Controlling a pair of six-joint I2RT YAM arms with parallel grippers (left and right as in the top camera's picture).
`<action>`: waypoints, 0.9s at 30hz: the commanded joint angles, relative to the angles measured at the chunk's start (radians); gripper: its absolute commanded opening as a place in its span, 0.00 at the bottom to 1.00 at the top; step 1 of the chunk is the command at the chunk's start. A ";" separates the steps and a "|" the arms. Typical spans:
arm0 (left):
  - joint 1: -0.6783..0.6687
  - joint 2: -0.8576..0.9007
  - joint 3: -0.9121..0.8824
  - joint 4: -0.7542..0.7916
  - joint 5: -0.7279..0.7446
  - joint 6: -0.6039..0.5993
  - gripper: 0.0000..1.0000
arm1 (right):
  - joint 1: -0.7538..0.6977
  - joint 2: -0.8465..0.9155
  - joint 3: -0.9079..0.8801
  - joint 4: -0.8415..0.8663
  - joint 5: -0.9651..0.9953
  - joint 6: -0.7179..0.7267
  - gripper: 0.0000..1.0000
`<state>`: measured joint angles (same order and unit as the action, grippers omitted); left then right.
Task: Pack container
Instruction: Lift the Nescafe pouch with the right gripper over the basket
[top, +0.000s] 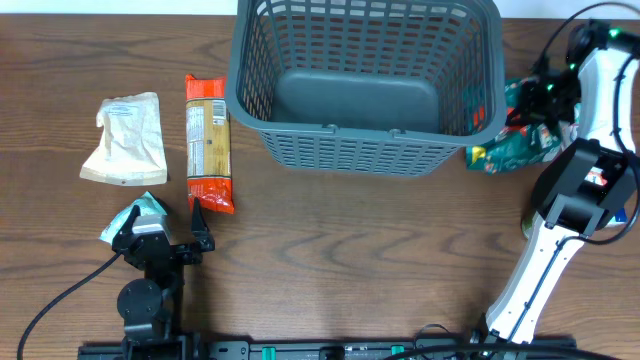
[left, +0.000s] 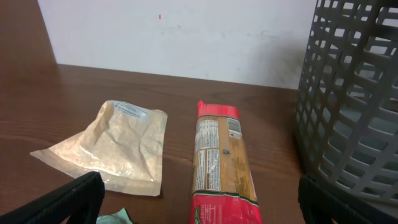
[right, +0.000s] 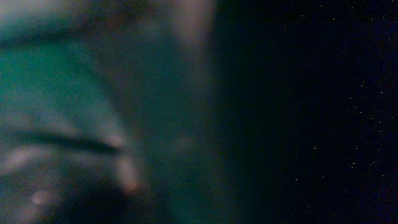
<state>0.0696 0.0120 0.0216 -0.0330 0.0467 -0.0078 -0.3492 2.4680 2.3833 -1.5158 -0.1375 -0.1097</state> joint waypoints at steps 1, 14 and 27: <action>0.003 -0.002 -0.018 -0.034 -0.009 -0.013 0.99 | 0.001 -0.089 0.163 -0.033 0.090 0.080 0.02; 0.003 -0.002 -0.018 -0.034 -0.009 -0.013 0.99 | 0.002 -0.457 0.267 -0.050 0.245 0.151 0.01; 0.003 -0.002 -0.018 -0.034 -0.009 -0.013 0.99 | 0.132 -0.777 0.267 0.054 0.054 0.024 0.01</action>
<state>0.0696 0.0120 0.0216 -0.0330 0.0467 -0.0078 -0.2726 1.7302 2.6228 -1.4952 0.0406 -0.0204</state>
